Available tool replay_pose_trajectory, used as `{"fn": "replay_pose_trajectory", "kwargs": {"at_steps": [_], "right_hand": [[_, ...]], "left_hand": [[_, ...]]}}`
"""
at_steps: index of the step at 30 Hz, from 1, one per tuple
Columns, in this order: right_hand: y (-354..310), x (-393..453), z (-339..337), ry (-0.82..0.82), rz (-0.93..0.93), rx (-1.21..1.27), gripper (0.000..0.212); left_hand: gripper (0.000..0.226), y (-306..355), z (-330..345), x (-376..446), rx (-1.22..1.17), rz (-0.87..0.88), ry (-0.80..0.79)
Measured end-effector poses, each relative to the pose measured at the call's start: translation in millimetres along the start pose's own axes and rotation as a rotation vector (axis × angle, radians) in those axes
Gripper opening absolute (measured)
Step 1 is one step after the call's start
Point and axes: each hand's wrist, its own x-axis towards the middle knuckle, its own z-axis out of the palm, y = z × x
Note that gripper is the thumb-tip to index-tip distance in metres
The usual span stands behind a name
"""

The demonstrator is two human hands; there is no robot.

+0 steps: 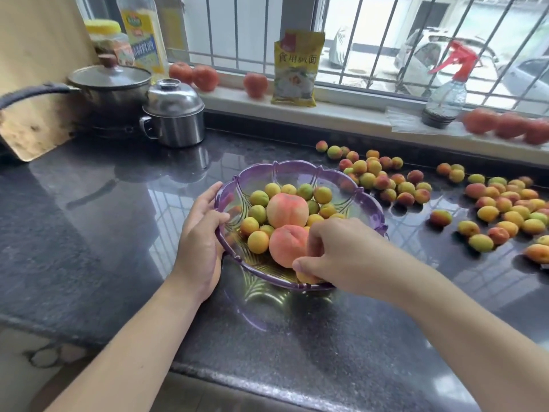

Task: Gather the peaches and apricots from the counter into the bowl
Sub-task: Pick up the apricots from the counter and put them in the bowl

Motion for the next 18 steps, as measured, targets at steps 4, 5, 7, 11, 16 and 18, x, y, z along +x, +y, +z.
{"fn": "replay_pose_trajectory", "kwargs": {"at_steps": [4,5,7,11,16,18], "right_hand": [[0.2,1.1,-0.1,0.027,0.012,-0.091,0.036],[0.9,1.4,-1.1,0.018,0.014,-0.092,0.036],[1.7,2.1,-2.0,-0.001,0.010,-0.071,0.036],[2.0,3.3,-0.2,0.016,-0.019,-0.081,0.037],[30.1,-1.2,-16.0,0.236,-0.004,0.227,0.027],[65.1,4.1,-22.8,0.574,0.050,0.317,0.027]], "left_hand": [[0.047,0.1,-0.3,0.8,-0.032,0.001,-0.007],[0.047,0.2,-0.5,0.8,-0.037,0.002,-0.008],[0.047,0.5,-0.4,0.6,-0.036,0.004,-0.006],[0.049,-0.4,0.3,0.7,-0.041,0.006,-0.007],[0.050,-1.9,-0.1,0.8,-0.058,0.016,-0.015],[0.048,-3.5,-0.7,1.7,-0.053,0.024,-0.012]]}}
